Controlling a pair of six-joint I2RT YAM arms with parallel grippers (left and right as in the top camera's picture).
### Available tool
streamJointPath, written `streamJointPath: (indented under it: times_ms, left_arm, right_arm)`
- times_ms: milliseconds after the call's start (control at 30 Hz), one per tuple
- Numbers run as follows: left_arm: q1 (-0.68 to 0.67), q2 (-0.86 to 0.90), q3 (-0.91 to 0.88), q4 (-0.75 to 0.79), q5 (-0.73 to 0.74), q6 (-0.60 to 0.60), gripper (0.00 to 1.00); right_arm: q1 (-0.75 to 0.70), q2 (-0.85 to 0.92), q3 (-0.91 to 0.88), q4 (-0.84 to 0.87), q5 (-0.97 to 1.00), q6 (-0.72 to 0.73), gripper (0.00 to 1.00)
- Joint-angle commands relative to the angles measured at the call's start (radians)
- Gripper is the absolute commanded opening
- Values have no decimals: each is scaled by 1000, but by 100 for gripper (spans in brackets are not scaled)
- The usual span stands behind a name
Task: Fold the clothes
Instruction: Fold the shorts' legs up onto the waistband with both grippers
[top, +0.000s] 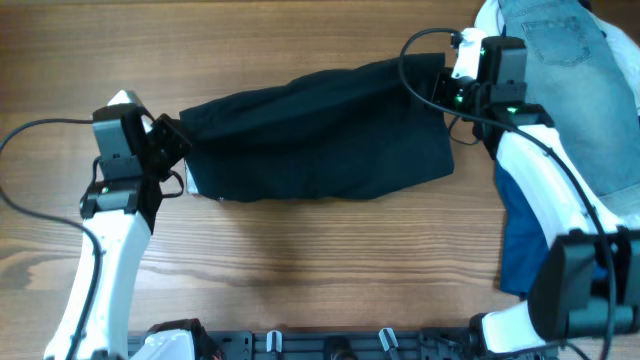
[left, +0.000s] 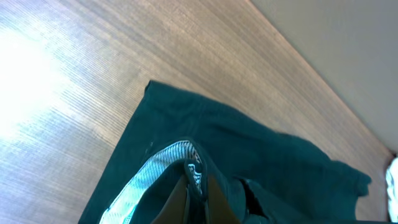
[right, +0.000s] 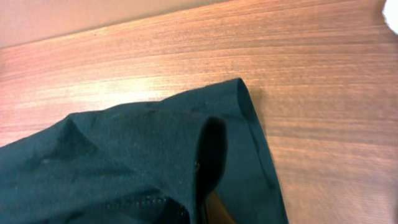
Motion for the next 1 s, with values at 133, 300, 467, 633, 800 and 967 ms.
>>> streamJointPath:
  times_ms: [133,300,467,633,800,967]
  left_arm:
    - [12,56,12,202,-121,20,4]
    - [-1,116,12,249,-118,20,4]
    - [-25,220,12,296,-119,20,4]
    - [-26,277,12,368,-127,20,100]
    - [-26,244,14,425,-116,50,100]
    - [-25,187,14,330,-18,145,100]
  right_arm:
    - [7,125,21,251,25,-2,4]
    - [38,194,21,315,41,32,4]
    - [51,235,20,323,41,32,4]
    - [52,262,21,360,40,78,100]
    - [52,196,21,330,3,44,100]
    - [52,72,21,175,-13,-43,100]
